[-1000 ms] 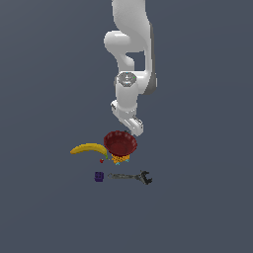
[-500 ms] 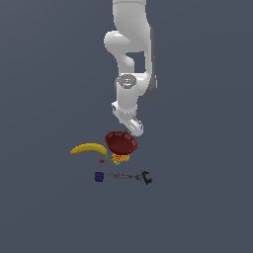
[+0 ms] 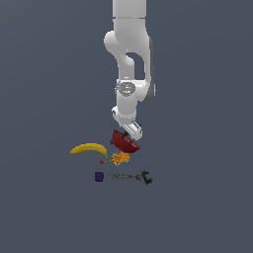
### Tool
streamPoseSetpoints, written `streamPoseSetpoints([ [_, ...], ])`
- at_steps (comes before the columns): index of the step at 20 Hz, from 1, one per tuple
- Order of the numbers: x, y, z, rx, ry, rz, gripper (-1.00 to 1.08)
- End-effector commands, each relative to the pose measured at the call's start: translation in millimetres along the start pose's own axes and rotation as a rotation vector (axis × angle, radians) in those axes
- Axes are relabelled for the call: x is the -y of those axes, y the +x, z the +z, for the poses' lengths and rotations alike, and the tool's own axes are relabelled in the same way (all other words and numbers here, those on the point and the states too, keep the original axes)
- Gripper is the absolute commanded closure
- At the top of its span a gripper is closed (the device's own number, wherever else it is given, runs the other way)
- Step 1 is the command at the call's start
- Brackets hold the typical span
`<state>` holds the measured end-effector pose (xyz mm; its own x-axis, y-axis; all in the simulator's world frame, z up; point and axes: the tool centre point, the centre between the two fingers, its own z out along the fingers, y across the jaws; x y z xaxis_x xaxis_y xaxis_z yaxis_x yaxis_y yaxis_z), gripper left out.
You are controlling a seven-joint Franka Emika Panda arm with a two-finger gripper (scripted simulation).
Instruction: Pick up a designated object from a clutter of objects.
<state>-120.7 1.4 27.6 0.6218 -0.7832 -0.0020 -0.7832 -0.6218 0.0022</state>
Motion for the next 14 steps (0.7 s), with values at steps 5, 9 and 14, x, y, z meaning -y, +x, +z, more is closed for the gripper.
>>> streamPoseSetpoints([
  [5,0.1,1.6,4.7,-0.002,0.002,0.004,1.08],
  [9,0.1,1.6,4.7,-0.002,0.002,0.004,1.08],
  [14,0.9,1.4,4.3,-0.003,0.003,0.002,1.08],
])
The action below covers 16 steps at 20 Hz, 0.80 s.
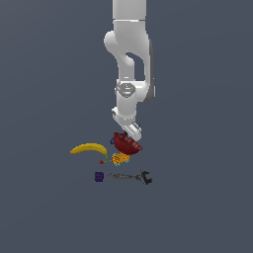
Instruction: Pick up a designated object from a clutter of objects.
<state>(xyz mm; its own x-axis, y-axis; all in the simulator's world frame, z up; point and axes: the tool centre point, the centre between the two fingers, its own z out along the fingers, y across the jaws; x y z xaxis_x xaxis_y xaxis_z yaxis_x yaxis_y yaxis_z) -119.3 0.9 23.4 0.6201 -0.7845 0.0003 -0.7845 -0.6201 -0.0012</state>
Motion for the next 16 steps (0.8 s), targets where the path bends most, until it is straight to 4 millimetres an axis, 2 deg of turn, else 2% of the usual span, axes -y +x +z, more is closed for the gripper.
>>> streamPoseSetpoints([
  [1,0.2,0.1,-0.2,0.000,0.000,0.000,1.08],
  [9,12.5,-1.3,-14.9,0.000,0.000,0.000,1.08],
  [16,39.6,-3.9,-47.5,0.000,0.000,0.000,1.08],
])
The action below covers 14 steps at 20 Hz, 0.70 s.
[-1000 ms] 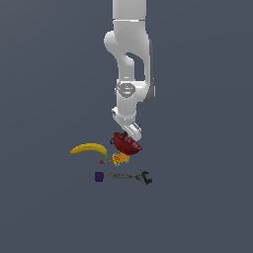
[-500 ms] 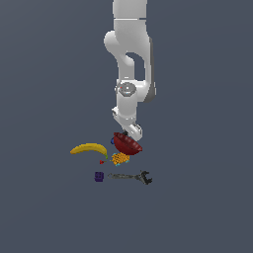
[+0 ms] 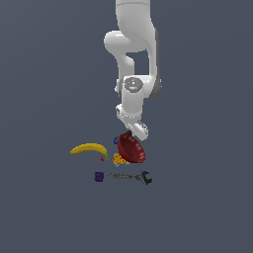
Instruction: Pick up a designated object from a clutter of objects.
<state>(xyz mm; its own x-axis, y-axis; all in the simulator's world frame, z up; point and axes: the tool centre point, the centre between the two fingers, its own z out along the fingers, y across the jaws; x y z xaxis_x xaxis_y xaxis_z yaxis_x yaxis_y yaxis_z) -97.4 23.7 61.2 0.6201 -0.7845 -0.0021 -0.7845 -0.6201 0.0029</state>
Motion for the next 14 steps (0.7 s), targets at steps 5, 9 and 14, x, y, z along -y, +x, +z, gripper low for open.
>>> streamPoseSetpoints([
  [5,36.8,-2.2,-44.4,-0.004,0.003,0.001,1.08],
  [9,62.4,-4.4,-75.2,-0.004,0.002,0.001,1.08],
  [14,95.9,-7.3,-114.9,-0.004,0.002,0.001,1.08],
])
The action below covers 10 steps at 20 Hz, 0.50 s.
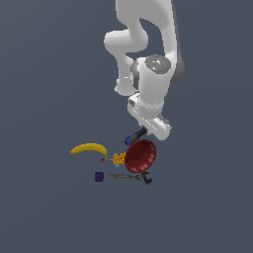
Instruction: Pick up a designated object from a clutter of objects.
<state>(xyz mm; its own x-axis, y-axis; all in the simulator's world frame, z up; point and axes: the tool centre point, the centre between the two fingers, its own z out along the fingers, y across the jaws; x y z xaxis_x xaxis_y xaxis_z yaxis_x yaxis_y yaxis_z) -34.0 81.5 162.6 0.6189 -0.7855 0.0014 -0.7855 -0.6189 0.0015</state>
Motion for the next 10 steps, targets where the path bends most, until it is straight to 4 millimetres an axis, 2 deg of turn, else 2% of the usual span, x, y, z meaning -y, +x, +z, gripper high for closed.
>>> streamPoseSetpoints([
  [1,17.6,-1.6,-21.3,-0.001,0.001,0.000,1.08],
  [10,74.2,-5.1,-86.2,0.000,0.001,0.000,1.08],
])
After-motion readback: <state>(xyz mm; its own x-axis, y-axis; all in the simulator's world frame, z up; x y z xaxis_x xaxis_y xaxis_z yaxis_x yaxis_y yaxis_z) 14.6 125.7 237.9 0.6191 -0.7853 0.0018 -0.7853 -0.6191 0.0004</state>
